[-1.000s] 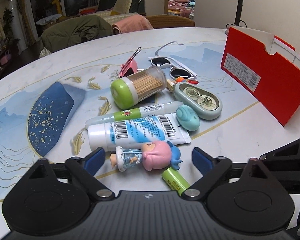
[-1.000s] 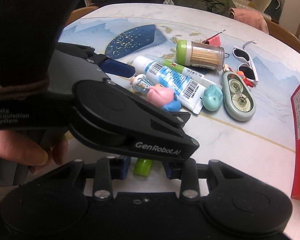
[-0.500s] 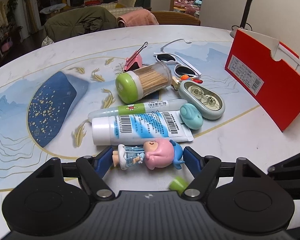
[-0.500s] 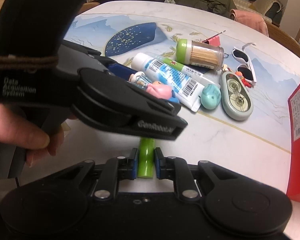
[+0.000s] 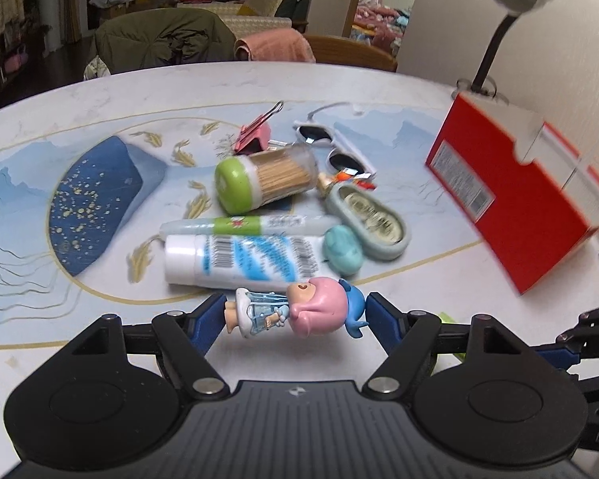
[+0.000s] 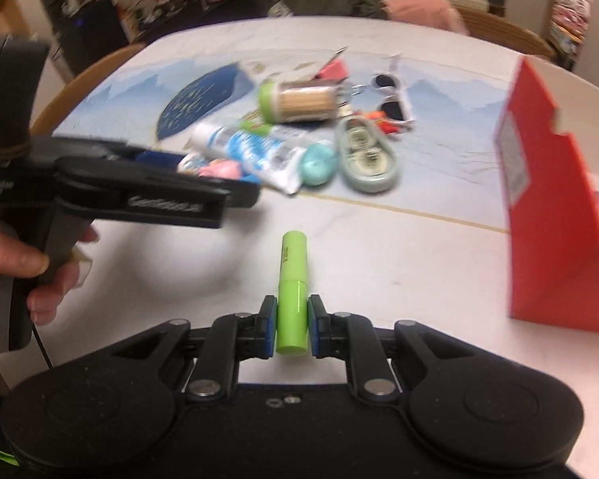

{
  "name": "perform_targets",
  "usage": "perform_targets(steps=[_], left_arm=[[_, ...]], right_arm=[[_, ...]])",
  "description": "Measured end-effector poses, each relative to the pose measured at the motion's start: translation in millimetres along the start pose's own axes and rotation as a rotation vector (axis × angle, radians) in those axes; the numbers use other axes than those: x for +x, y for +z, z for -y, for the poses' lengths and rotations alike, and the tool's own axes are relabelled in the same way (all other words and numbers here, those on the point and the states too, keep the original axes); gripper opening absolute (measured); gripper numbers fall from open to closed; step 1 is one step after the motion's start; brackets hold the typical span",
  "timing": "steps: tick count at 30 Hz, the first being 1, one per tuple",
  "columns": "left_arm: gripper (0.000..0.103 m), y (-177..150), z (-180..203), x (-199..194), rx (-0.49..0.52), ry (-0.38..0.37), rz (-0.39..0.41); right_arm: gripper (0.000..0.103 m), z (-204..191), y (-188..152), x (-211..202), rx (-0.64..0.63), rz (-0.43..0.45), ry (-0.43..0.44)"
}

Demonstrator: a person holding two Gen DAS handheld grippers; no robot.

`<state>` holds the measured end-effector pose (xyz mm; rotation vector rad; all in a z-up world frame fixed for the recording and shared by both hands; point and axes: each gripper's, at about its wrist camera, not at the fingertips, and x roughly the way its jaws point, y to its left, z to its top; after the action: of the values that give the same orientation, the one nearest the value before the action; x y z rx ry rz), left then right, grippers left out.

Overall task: Organize rigid objects
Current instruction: 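Carry the highlighter and doll with both grippers into the red shoebox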

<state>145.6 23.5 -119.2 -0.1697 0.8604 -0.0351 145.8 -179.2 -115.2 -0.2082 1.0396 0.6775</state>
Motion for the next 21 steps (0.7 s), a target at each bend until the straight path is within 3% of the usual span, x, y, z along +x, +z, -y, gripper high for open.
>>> perform_targets(steps=[10,21], left_arm=[[0.076,31.7,37.3,-21.5,-0.044,-0.04,0.039],[0.076,70.7,107.8,-27.8,0.048,-0.09,0.092]], right_arm=[[0.014,46.8,12.4,-60.1,0.096,0.119,-0.024],[0.015,108.1,34.1,-99.2,0.156,0.23,-0.107]])
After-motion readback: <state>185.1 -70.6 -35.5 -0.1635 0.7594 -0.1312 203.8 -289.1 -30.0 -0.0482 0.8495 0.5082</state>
